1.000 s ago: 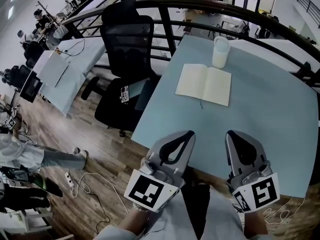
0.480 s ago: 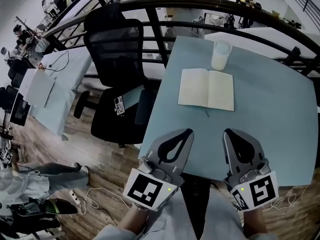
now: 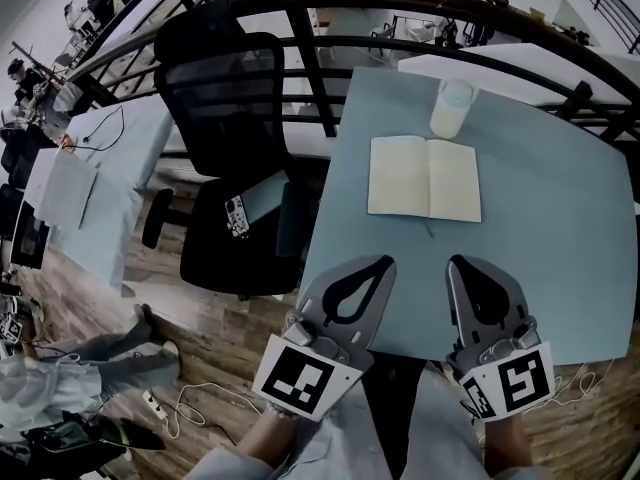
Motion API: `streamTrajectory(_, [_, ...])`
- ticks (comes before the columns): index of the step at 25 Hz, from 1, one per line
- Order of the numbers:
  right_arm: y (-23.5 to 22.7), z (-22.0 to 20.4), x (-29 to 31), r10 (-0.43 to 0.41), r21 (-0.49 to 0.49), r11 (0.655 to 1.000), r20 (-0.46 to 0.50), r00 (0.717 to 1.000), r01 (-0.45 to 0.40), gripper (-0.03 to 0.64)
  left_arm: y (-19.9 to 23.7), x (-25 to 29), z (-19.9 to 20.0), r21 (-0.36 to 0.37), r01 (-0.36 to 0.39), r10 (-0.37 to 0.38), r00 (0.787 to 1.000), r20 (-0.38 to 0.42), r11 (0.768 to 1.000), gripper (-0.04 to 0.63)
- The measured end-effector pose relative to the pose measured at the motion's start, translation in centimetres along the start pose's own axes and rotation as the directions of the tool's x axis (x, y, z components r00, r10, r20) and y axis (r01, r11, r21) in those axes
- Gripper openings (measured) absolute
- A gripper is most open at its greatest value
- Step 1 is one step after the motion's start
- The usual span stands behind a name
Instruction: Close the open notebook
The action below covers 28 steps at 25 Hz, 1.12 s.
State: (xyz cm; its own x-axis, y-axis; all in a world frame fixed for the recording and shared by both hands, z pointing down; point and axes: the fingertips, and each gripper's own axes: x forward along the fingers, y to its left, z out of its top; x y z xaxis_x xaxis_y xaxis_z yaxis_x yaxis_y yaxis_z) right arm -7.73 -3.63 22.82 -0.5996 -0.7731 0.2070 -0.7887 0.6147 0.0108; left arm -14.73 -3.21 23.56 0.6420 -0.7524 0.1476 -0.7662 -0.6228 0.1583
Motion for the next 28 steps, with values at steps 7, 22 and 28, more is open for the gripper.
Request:
streamTrajectory(7, [-0.8,-1.8,0.7,-0.048,0.021,0.999,-0.046,0.998,0.049,0.000,0.8,0.6,-1.0,-0.042,0.019,-0.020,1.000,-0.013,0.999,0.003])
streamTrajectory(22, [-5.1,-5.6,3.4,-0.004,0.029,1.000,-0.120,0.993,0.008,0.000,2.8,3.9,-3.6,-0.110,-0.072,0.064,0.995,-0.072,0.991,0.003])
streamTrajectory(28, [-7.5,-8.0,5.1,0.012,0.038,0.999,-0.157,0.988,-0.006,0.000,3.9,5.3,-5.2,-0.127,-0.124,0.109,0.987,-0.114,0.984,0.003])
